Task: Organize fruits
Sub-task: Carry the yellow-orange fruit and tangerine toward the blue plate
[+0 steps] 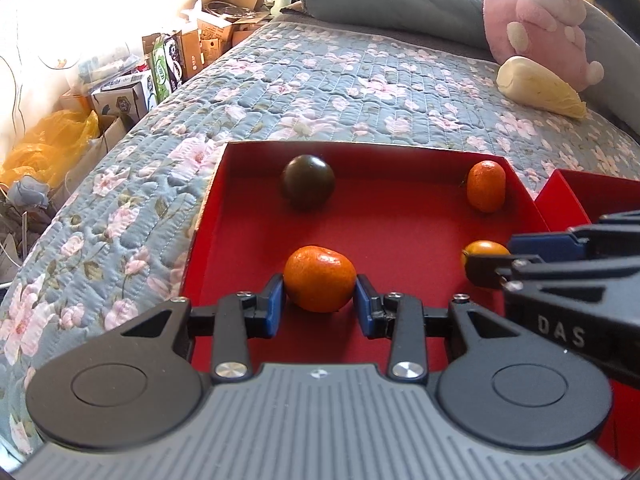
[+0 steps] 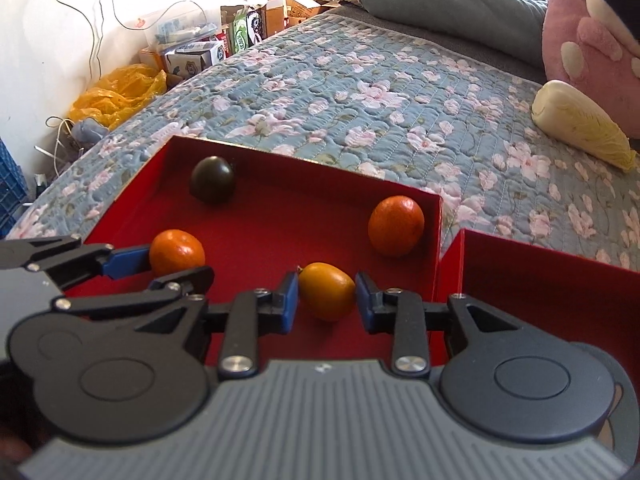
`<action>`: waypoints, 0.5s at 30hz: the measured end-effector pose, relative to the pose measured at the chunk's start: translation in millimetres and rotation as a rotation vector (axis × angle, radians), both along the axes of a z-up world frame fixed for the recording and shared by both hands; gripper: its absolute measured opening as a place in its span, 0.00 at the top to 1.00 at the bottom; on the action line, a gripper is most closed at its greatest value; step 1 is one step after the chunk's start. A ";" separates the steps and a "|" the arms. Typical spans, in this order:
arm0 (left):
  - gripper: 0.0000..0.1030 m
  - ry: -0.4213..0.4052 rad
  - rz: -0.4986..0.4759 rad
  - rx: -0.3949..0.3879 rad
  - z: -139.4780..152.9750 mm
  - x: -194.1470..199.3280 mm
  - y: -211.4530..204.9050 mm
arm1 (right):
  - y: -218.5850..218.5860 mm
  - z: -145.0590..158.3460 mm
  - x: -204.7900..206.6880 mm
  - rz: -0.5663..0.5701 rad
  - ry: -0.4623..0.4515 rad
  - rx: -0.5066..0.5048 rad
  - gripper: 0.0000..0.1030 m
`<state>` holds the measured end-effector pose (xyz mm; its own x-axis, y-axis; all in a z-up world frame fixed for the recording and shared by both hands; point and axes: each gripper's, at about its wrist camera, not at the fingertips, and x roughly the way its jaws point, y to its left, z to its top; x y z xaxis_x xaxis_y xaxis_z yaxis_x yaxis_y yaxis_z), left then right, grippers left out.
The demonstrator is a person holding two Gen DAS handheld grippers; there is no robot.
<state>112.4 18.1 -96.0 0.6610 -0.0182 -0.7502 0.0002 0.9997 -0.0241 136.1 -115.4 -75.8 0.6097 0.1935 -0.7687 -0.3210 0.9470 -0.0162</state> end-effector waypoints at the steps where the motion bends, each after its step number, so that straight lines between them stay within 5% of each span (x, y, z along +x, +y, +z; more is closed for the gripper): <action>1: 0.59 0.002 0.009 0.002 0.4 -1.5 2.6 | -0.7 0.0 -6.4 0.004 0.004 -0.001 0.66; 8: 0.59 -0.007 0.006 0.001 6.1 -11.8 5.6 | 2.2 -2.5 -50.8 0.065 -0.014 -0.068 0.67; 15: 0.59 -0.008 -0.012 -0.002 7.0 -13.1 0.2 | 13.8 -6.6 -51.7 0.080 -0.051 -0.141 0.66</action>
